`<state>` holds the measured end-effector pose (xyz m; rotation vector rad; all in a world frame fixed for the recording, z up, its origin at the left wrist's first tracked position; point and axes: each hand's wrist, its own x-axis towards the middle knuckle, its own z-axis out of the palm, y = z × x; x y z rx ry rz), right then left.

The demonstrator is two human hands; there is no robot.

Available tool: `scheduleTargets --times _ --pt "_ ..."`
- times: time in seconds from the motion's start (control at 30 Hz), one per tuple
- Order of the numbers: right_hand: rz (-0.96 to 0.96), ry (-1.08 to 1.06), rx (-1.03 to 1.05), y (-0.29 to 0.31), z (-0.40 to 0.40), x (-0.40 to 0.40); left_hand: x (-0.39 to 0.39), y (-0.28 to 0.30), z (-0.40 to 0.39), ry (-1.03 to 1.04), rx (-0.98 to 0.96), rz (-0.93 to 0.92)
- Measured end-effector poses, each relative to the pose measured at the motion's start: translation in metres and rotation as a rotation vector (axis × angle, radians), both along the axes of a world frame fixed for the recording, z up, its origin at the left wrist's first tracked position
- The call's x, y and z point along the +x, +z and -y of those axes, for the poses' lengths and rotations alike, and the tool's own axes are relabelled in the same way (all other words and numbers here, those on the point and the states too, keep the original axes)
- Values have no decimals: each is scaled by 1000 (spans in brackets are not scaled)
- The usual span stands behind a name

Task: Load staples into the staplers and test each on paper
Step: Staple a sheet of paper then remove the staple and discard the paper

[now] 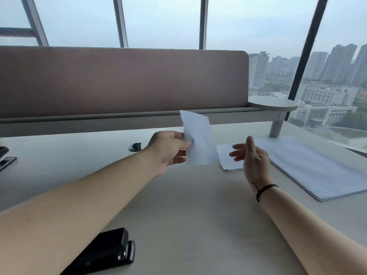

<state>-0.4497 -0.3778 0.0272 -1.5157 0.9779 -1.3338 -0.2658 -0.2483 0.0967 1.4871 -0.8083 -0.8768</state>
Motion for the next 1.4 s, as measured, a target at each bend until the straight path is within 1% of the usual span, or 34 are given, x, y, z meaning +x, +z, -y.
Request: scheduleTargets --times 0.1,0.2,0.23,0.3,0.4,0.47,0.53,0.6,0.7,0.77,0.93,1.0,1.17,1.3,1.4 --pt "-10 260 117 14 -42 14 13 7 -52 -30 -13 24" --pt "20 649 319 29 -90 30 22 12 -99 -52 -55 24" --pt "23 746 363 32 -105 34 23 13 -112 -48 -65 24" --pt "-3 821 403 32 -130 38 26 11 -134 -32 -72 19" --pt "-125 839 427 30 -151 37 28 1 -158 -8 -58 63" --pt "-248 844 407 29 -158 30 28 -8 -169 40 -28 166" --pt "-323 854 412 27 -162 22 26 -19 -177 100 -4 290" --pt "-344 849 438 23 -165 15 26 -31 -185 133 6 410" --pt "-335 820 484 17 -167 9 30 -48 -194 138 25 677" --pt "-325 826 519 17 -168 10 32 -56 -199 145 32 793" --pt "-311 869 523 14 -184 20 35 -58 -203 187 -44 836" --pt "-305 868 501 12 -191 25 35 -54 -201 186 -42 859" --pt "-301 820 448 9 -203 38 33 -44 -186 118 44 959" --pt "-313 799 423 8 -205 42 32 -42 -173 58 99 988" --pt "-320 800 420 8 -205 44 29 -44 -163 10 179 1050"
